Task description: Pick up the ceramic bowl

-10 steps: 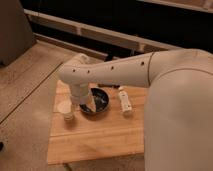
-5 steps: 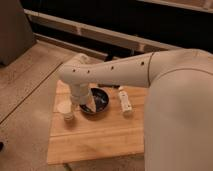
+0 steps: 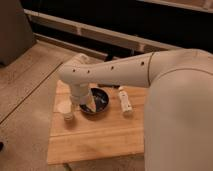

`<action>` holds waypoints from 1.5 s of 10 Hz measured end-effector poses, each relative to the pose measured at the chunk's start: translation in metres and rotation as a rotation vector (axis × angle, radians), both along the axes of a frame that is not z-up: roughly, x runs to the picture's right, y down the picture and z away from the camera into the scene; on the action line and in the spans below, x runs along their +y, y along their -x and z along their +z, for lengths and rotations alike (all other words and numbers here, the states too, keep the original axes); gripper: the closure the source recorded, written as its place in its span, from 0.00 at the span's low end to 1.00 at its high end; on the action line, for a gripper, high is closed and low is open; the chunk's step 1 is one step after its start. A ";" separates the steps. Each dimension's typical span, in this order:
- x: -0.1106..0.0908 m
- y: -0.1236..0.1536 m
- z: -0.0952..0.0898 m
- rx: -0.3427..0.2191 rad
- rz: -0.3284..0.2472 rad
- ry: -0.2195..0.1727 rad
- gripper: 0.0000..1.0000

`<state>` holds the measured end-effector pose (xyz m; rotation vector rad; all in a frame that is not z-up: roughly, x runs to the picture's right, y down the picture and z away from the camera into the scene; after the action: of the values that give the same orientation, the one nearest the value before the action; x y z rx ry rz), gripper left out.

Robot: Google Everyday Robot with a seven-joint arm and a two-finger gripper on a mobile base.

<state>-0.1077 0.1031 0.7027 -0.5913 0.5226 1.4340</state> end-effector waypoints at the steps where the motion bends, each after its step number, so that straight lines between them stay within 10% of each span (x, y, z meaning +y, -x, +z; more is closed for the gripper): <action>1: 0.000 0.000 0.000 0.000 0.000 0.000 0.35; 11: -0.002 0.000 0.000 0.000 -0.004 -0.011 0.35; 13: -0.022 -0.001 0.001 -0.003 0.008 -0.103 0.35; 15: -0.070 -0.007 -0.005 -0.042 0.041 -0.292 0.35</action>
<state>-0.1008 0.0328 0.6972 -0.3989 0.2615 1.4998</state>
